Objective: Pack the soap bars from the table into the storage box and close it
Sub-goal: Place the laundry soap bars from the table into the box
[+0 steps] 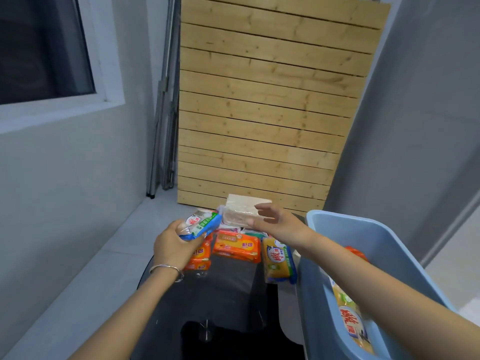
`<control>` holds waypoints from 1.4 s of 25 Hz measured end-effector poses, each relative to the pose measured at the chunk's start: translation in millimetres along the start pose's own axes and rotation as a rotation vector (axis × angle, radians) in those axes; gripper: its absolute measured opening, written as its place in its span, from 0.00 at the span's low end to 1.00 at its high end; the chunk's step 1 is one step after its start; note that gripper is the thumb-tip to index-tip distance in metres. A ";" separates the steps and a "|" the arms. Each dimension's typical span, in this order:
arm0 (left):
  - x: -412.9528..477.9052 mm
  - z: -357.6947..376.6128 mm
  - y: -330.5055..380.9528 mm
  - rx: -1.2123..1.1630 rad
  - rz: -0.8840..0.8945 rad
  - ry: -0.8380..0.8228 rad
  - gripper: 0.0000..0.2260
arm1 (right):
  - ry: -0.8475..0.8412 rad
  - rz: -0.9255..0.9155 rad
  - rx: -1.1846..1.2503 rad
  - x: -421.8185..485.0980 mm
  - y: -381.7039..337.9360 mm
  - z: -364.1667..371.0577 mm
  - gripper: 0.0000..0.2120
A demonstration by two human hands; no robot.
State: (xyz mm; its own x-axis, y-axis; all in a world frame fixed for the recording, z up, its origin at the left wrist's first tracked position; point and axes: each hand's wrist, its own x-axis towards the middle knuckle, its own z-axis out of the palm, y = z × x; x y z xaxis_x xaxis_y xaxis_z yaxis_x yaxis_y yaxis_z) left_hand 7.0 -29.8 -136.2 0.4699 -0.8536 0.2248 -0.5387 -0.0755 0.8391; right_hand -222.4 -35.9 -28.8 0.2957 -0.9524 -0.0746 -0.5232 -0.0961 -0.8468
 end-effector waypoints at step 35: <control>-123.2 85.0 169.7 -0.251 0.398 -0.710 0.20 | -0.476 -0.009 -0.989 -109.0 99.6 -139.2 0.12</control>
State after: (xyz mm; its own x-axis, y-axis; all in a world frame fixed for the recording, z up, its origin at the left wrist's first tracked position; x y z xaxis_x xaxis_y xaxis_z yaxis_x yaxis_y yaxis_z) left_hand -201.7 18.7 -63.6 -0.3166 -0.9195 0.2329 -0.3606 0.3437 0.8671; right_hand -418.0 18.0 -31.7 0.4697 -0.7617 -0.4463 -0.8665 -0.4945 -0.0680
